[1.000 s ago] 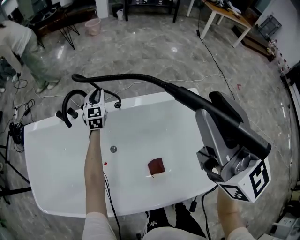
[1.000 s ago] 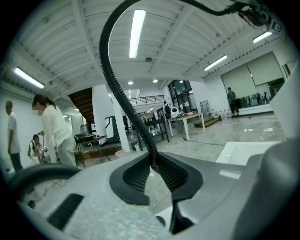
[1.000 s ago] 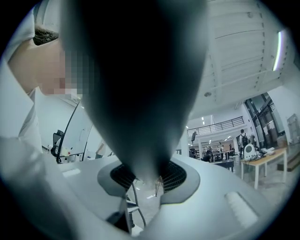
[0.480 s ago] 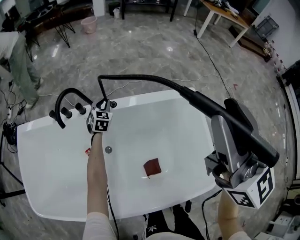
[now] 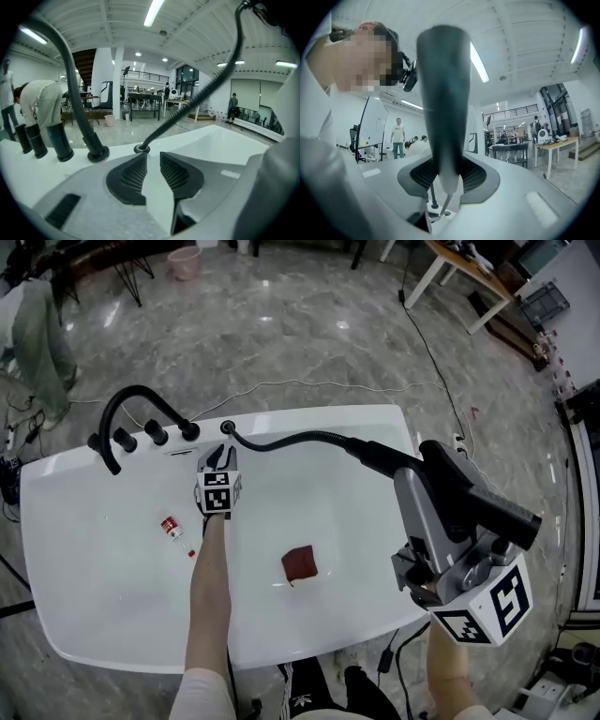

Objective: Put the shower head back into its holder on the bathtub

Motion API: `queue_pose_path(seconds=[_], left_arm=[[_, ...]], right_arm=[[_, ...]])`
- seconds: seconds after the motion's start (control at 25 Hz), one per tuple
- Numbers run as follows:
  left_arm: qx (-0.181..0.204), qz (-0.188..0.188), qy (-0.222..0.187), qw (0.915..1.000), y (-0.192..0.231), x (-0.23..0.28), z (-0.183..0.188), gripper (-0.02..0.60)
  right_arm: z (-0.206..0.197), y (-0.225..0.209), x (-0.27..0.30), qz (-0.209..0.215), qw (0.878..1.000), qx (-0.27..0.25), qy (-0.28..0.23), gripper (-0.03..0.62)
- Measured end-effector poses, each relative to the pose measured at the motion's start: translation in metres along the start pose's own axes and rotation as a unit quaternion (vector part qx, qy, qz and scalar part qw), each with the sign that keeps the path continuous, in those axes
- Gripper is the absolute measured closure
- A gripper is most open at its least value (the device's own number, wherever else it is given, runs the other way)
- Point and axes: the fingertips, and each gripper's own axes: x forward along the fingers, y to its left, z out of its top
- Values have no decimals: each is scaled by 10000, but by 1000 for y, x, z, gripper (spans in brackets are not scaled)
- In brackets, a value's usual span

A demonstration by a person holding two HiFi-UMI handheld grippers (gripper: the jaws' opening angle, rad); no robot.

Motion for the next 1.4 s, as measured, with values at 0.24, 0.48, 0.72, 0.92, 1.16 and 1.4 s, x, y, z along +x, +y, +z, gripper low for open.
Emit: queue_pose_path(seconds=[0.24, 0.48, 0.72, 0.92, 1.16, 1.4], left_arm=[[-495, 120, -798, 9955, 9, -62, 34, 499], [-175, -102, -1494, 9886, -8, -131, 89, 499], [807, -564, -972, 9904, -56, -144, 98, 499], [1138, -460, -825, 9890, -87, -126, 108, 480], [1404, 260, -788, 9866, -58, -79, 133, 531], [1259, 455, -1234, 9833, -31, -38, 181, 531]], right_arm=[[-18, 20, 35, 191, 9994, 127, 241, 459], [0, 31, 49, 82, 9996, 249, -63, 459], [14, 31, 51, 157, 9997, -33, -193, 459], [-5, 37, 59, 539, 9984, -129, -86, 459], [-18, 40, 49, 778, 9967, -134, -165, 459], [-47, 30, 58, 666, 9963, -548, 62, 459]])
